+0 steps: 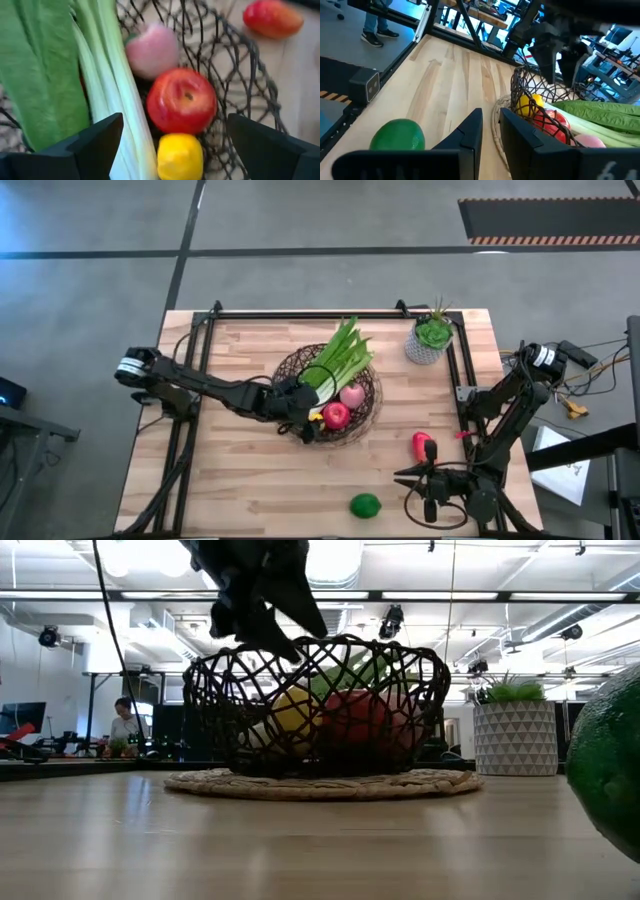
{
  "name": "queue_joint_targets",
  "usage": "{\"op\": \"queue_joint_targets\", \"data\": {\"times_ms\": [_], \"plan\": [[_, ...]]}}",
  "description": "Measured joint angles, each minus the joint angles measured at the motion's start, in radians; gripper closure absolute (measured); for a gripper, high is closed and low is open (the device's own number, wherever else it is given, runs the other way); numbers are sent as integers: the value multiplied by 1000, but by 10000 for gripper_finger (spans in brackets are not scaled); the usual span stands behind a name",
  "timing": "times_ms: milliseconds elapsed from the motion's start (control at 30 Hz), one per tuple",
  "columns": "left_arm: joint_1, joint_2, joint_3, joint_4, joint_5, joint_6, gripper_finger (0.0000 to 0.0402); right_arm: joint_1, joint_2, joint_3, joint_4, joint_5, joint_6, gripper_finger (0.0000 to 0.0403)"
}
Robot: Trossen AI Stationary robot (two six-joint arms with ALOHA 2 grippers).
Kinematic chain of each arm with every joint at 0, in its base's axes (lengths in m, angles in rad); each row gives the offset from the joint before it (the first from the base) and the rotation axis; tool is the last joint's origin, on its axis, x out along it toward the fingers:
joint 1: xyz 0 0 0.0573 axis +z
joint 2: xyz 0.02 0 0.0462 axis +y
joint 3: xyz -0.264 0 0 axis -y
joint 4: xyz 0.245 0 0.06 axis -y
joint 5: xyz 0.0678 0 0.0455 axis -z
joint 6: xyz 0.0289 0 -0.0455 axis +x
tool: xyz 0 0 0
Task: Build produce basket
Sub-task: Put the orange mango into the black mesh basket
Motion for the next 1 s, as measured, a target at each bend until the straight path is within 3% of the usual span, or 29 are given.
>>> {"op": "queue_joint_targets", "data": {"times_ms": [100, 200, 267, 367, 467, 600, 733, 867, 1000], "plan": [[-41, 6, 0, 106, -93, 64, 59, 0, -18, 0, -4, -1, 26, 346], [-113, 6, 0, 359, -168, 248, 59, 0, -58, 0, -10, 0, -21, 346], [-155, 15, 0, 502, -183, 390, 59, 6, -88, 0, -13, -3, -35, 346], [-204, 54, -1, 640, -185, 537, 59, 17, -140, 1, -76, -60, 66, 346], [-229, 98, -3, 698, -185, 569, 59, 16, -204, 2, -267, -131, 308, 346], [-231, 170, -3, 714, -188, 540, 59, 10, -288, 1, -631, -186, 769, 344], [-222, 236, -4, 758, -214, 514, 59, -21, -356, 1, -962, -364, 1167, 321], [-209, 276, 3, 788, -215, 514, 59, -62, -394, 1, -1145, -551, 1350, 273], [-200, 288, 2, 788, -216, 513, 59, -109, -401, 1, -1206, -654, 1441, 211]]}}
